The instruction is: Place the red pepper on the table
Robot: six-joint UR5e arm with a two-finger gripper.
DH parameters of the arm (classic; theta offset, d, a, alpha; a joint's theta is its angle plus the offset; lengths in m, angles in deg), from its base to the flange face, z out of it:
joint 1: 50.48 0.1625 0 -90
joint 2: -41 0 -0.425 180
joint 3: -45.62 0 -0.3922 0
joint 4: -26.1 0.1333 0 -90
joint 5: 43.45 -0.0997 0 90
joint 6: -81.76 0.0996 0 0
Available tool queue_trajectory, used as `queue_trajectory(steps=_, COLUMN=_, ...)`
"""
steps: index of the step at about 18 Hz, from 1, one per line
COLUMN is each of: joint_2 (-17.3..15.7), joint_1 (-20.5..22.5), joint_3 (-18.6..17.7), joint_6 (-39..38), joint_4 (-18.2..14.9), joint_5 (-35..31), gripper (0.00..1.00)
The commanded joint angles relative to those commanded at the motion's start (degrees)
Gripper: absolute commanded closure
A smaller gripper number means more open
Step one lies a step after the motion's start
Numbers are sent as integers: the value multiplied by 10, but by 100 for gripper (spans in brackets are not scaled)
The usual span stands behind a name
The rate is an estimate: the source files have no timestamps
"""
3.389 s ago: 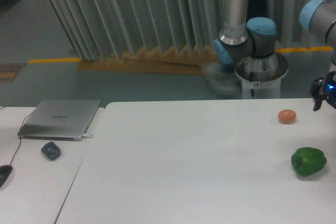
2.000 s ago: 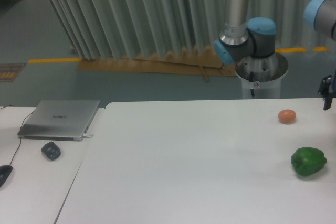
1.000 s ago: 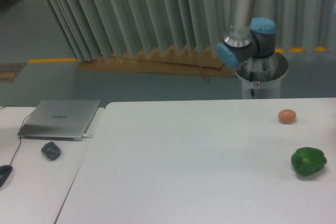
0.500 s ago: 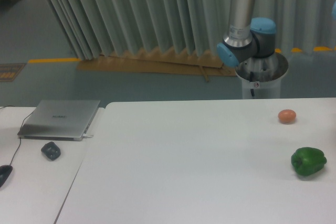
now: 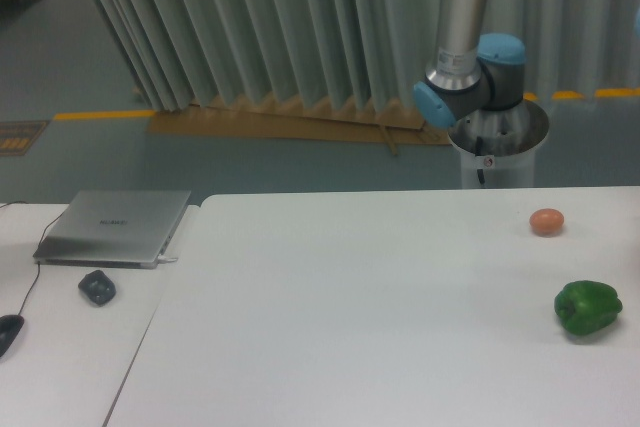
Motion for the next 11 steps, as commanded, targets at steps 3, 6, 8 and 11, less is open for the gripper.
queue_trajectory(steps=3, joint_2=26, joint_1=2, joint_3=9, joint_6=-9, joint_4=38, joint_5=-2, gripper=0)
queue_trajectory(steps=6, joint_2=60, joint_1=16, joint_3=39, joint_6=-58, joint_4=78, joint_5=-1, gripper=0)
queue_trajectory(steps=8, joint_2=76, joint_1=17, joint_3=54, joint_6=-60, joint_4=94, joint_5=-2, gripper=0)
queue_trajectory(steps=11, joint_2=97, joint_1=18, joint_3=74, joint_6=-62, joint_4=130, joint_5=-4, gripper=0)
